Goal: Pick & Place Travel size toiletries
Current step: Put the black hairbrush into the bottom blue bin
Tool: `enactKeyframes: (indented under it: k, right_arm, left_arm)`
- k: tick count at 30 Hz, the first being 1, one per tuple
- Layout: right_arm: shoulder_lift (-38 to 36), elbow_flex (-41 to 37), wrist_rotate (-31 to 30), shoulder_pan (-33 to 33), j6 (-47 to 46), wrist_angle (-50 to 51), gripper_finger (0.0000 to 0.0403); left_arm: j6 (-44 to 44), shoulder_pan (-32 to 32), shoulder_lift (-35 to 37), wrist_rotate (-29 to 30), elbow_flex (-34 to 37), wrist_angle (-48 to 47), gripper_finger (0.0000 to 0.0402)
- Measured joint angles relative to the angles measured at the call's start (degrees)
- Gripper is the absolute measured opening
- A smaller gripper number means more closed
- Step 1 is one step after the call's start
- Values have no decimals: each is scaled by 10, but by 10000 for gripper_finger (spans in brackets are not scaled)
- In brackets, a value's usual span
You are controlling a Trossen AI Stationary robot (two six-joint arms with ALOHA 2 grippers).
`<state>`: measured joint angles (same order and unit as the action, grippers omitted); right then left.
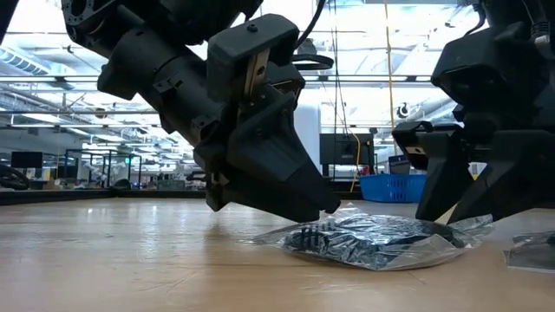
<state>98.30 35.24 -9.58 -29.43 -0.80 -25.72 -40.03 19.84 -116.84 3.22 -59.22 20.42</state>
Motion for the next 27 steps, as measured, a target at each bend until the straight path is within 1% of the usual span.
enactKeyframes:
  k: [5, 9, 15, 19, 27]
  right_arm:
    - [1, 0, 7, 1, 0, -16, 121]
    - [1, 1, 10, 1, 1, -32, 125]
    - [0, 1, 10, 0, -2, -4, 124]
    - [0, 2, 18, -11, -22, 12, 125]
    - [-1, 2, 15, -49, -63, 21, 120]
  left_arm:
    - [4, -3, 0, 1, 0, 1, 124]
    - [5, -4, -3, 13, 0, 3, 124]
    - [-2, -7, -12, 12, -2, 4, 124]
    - [-8, -6, -17, 13, -2, -2, 124]
    - [-9, -6, -17, 13, -2, -6, 124]
